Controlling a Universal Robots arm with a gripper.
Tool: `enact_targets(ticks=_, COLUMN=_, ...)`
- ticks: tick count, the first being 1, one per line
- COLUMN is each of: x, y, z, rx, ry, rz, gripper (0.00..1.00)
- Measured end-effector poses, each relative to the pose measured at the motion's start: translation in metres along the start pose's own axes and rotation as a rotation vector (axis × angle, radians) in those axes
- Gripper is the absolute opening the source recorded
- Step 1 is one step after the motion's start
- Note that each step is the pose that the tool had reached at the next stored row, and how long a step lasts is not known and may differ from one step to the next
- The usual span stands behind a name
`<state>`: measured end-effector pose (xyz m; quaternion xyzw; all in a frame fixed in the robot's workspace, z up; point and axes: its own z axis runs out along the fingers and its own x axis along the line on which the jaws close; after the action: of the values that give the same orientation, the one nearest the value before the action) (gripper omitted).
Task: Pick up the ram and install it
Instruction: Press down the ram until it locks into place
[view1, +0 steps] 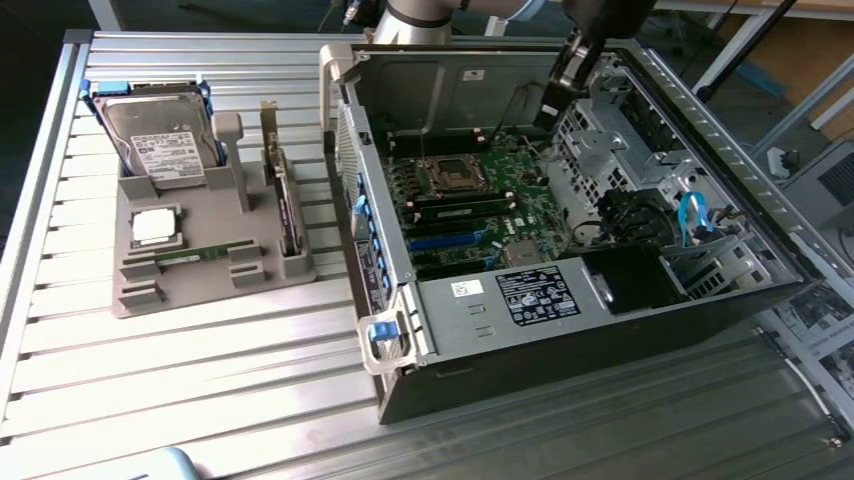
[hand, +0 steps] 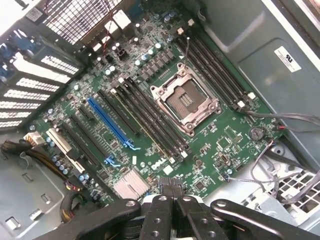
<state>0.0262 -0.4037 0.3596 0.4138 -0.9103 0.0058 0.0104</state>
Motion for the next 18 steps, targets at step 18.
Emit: enact_targets(ticks=18, x=-0.0002, y=0.0008, z=0.0008, rx=-0.0023, ry=0.0003, rz=0.099, gripper=0.11)
